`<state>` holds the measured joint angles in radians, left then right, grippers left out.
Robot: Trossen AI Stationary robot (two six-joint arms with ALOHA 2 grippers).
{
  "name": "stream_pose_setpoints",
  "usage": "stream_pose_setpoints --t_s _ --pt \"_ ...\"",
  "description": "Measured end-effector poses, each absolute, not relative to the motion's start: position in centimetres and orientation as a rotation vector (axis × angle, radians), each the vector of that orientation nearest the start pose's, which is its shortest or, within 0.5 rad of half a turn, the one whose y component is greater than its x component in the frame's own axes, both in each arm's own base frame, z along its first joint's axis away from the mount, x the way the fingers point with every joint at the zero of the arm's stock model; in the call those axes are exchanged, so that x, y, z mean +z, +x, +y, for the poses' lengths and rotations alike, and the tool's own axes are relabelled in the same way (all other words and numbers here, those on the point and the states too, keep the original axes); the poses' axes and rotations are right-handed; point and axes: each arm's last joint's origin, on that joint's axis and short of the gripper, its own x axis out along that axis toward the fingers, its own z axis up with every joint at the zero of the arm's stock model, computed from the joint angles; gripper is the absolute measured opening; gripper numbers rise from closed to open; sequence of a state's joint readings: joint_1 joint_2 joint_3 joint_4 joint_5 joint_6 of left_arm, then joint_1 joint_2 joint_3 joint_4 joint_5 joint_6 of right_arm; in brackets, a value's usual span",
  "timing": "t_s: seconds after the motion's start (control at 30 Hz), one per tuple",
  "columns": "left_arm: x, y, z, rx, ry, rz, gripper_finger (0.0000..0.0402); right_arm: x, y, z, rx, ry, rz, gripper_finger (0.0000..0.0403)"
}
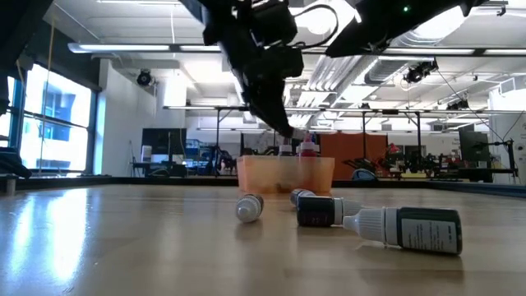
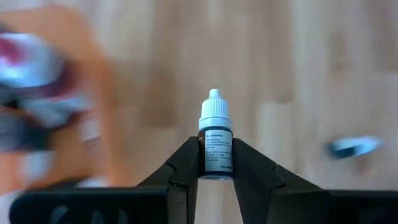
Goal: Pick & Place food coloring
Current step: Put the small brown food coloring bottle into the orange bin
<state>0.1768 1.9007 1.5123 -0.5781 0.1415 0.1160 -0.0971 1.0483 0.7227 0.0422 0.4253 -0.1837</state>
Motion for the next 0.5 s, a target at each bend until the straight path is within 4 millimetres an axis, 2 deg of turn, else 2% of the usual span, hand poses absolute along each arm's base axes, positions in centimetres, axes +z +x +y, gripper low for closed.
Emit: stream_pose_setpoints --t_s 0.2,0.4,0.5 --pt "25.3 39.9 8.6 0.122 0.078 1.026 0.0073 29.3 21.7 -3.3 -0.498 -0.222 0.303 0.0138" --pt "25.0 38.3 13.7 0.295 -0.033 1.059 0.0073 29.3 21.5 -3.3 -0.496 -0.226 0.314 0.0138" --pt "23.6 38.8 15.5 0.296 -0.071 1.032 0.0073 29.3 21.5 -3.3 -0.493 -0.25 0.32 0.0138"
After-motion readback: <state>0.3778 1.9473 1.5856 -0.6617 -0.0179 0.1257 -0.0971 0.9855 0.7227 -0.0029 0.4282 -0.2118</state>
